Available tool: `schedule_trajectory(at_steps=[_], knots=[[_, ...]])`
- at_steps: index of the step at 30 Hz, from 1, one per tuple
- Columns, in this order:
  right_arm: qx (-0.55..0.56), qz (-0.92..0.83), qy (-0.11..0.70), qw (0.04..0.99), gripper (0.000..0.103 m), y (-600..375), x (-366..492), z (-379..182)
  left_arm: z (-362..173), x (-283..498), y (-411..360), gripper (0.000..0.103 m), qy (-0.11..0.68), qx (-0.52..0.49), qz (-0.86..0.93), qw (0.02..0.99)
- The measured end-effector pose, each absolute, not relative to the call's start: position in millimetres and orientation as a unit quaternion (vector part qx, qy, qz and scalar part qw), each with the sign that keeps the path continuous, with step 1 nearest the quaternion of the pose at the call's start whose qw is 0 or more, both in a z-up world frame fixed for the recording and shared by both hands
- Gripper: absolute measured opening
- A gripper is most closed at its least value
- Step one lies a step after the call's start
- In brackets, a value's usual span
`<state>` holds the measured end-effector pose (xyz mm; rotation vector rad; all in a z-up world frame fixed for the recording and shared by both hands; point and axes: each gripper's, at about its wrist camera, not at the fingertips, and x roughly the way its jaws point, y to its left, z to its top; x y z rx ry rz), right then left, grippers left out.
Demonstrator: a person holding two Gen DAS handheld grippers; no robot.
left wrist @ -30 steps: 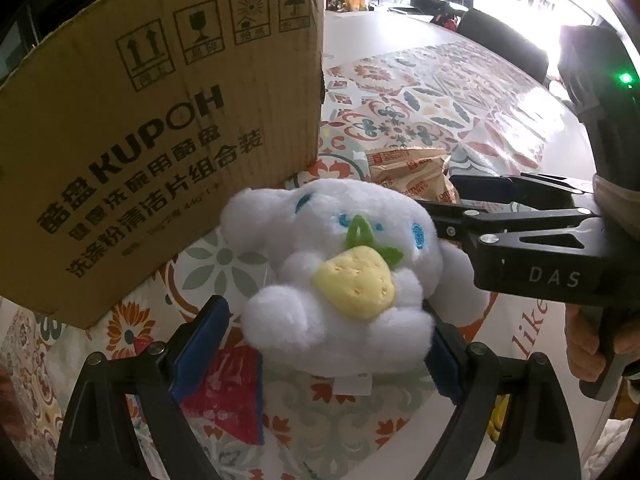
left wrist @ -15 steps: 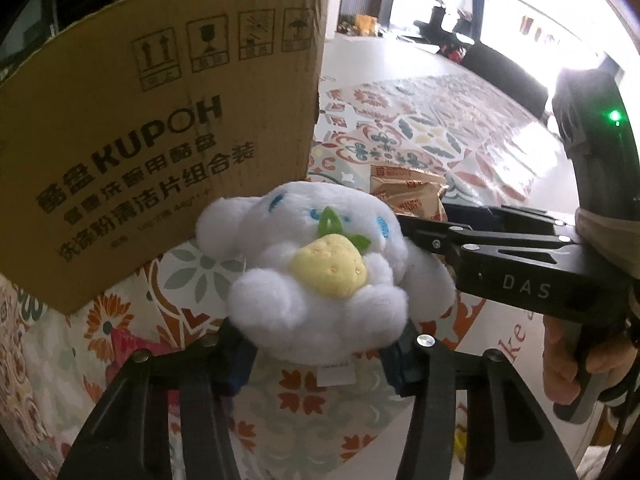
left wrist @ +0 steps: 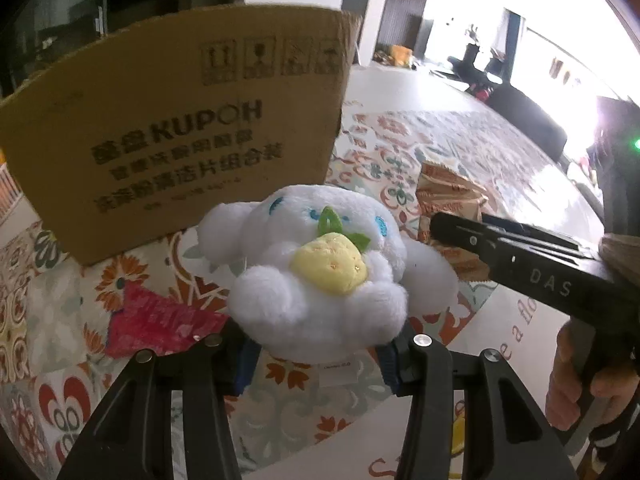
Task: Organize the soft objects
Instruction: 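Lift the plush toy with the left tool while the right tool carries the biscuit bag to the box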
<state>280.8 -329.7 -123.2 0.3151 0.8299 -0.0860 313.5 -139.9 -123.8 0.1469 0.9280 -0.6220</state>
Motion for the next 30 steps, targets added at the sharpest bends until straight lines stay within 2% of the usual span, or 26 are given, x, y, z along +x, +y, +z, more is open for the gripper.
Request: schedule_trajectory(at_steps=[17,30], knots=[[0.133,-0.016,0.364,0.922,0.044,-305,258,-82,-86,283,-95,0.049,0.397,0.001,-0.216,0.892],[0.115,0.009,0.324,0.939,0.044,-275,239,-38,-42,266,-70,0.049,0.358,-0.010,-0.186,0.915]])
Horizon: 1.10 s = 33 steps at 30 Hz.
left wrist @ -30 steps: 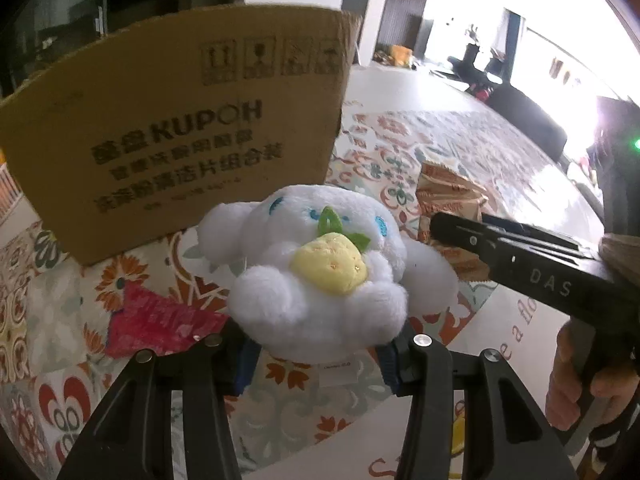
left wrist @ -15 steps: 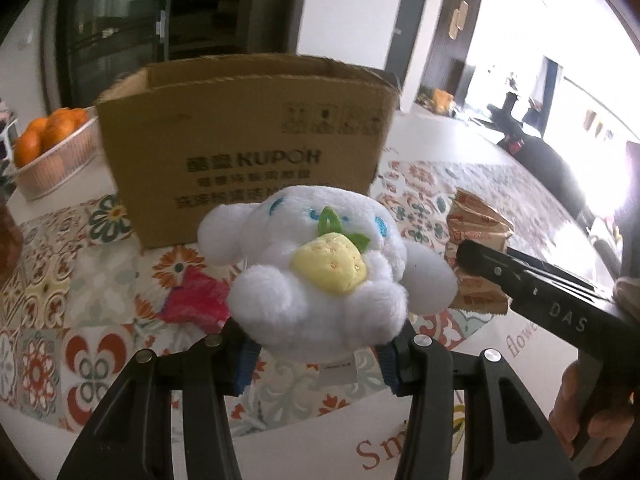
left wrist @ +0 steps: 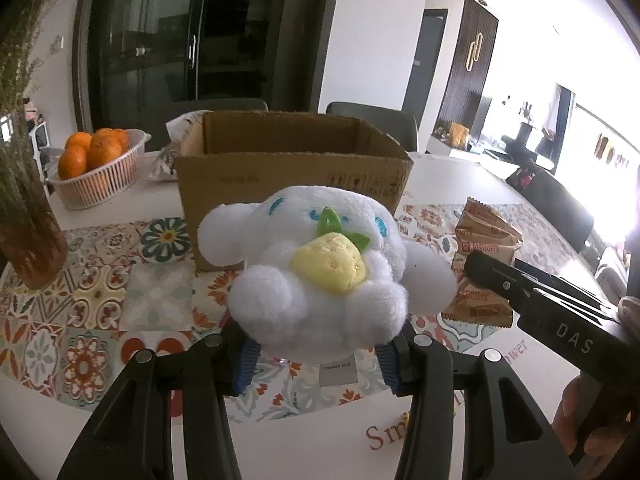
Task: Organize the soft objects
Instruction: 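Lift the plush toy with the left tool while the right tool carries the biscuit bag to the box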
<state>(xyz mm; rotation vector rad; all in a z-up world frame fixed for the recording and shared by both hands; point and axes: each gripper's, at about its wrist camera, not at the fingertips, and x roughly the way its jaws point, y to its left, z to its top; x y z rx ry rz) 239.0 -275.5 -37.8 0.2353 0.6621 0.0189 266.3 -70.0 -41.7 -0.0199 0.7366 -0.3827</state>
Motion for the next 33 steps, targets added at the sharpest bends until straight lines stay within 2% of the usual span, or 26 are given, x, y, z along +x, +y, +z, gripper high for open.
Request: schedule_trajectory(at_steps=[17,33], knots=[[0.111,0.022,0.327,0.938,0.044,-251,222,6,5,255,-50,0.049,0.368,-0.018,-0.160,0.916],[0.114,0.034,0.338,0.934,0.044,-252,248,45,42,281,-56,0.049,0.373,-0.005,-0.160,0.914]])
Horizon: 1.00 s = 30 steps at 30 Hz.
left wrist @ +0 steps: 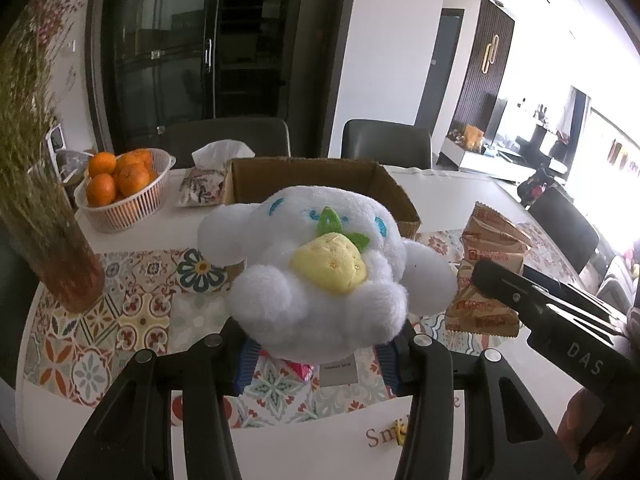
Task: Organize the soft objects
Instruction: 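Lift the plush toy with the left tool while the right tool carries the biscuit bag to the box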
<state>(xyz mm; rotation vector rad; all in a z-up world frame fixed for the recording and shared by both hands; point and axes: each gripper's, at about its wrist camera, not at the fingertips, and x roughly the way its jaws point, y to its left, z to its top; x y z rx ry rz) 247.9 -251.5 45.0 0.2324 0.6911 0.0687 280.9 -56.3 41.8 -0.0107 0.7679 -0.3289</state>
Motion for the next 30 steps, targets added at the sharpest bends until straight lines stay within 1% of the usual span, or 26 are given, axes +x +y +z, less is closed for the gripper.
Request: schedule_trajectory(at_steps=[7,20,30], knots=[[0.110,0.039,0.346,0.931,0.044,-252,273,56,51,302,-58,0.049,0.379,-0.002,-0.157,0.912],[0.095,0.051,0.352,0.930,0.044,-249,334,73,68,354,-58,0.049,0.367,0.014,-0.144,0.919],[0.058,0.065,0.379,0.921,0.044,-243,392,70,62,402,-58,0.049,0.376,0.027,-0.130,0.917]])
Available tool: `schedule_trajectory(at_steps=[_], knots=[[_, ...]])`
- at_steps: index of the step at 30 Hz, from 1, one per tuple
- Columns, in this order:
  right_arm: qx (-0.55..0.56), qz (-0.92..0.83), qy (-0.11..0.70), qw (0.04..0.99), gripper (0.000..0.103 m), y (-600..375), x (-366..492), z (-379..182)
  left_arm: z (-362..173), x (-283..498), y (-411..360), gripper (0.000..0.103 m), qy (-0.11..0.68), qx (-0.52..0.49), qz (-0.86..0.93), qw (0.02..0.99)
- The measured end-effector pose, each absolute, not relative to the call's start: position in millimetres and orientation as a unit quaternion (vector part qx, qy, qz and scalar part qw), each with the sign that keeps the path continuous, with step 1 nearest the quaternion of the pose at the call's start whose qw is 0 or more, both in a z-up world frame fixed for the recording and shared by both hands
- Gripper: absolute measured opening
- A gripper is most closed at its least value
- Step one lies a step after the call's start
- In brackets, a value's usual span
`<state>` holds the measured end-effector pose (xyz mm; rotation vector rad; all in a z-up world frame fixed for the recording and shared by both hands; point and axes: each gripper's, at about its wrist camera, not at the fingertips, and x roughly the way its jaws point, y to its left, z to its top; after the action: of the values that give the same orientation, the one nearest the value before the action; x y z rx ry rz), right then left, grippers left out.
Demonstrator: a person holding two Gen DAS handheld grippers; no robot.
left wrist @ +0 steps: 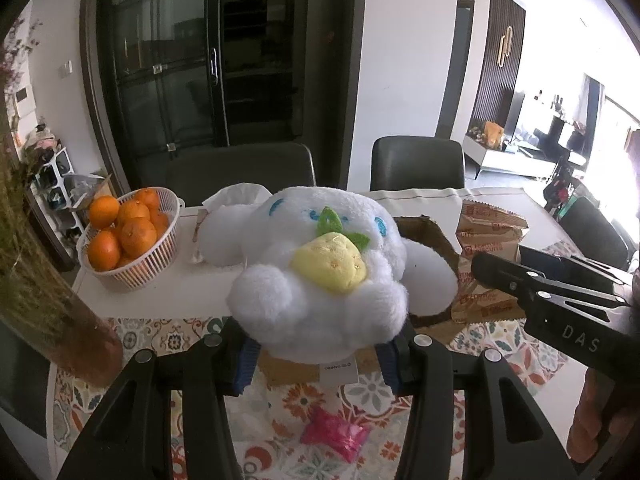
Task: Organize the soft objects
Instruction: 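Lift the plush toy with the left tool while the right tool carries the biscuit bag to the box, then open the left tool inside the box while the right tool releases the biscuit bag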
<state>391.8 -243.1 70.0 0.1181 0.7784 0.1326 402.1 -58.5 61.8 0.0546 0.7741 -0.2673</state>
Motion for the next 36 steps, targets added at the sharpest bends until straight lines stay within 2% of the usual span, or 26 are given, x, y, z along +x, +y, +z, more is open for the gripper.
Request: schedule_trajectory(at_steps=[9,18,21,23,26,36], knots=[[0.015,0.074,0.411,0.908,0.044,-238,442,52,37,451,-65,0.049,0.413,0.021,-0.138,0.900],[0.023,0.091,0.449,0.889,0.044,-243,480,24,16,480,-76,0.049,0.436,0.024,-0.150,0.887],[0.048,0.097,0.461,0.881,0.047,-248,489,18,13,486,-80,0.058,0.446,0.034,-0.158,0.880],[0.056,0.099,0.467,0.877,0.048,-250,492,15,14,486,-80,0.071,0.443,0.037,-0.159,0.882],[0.050,0.092,0.466,0.879,0.052,-248,489,16,17,483,-78,0.081,0.433,0.040,-0.151,0.888],[0.041,0.055,0.441,0.895,0.052,-248,466,33,30,462,-69,0.083,0.424,0.054,-0.117,0.896]])
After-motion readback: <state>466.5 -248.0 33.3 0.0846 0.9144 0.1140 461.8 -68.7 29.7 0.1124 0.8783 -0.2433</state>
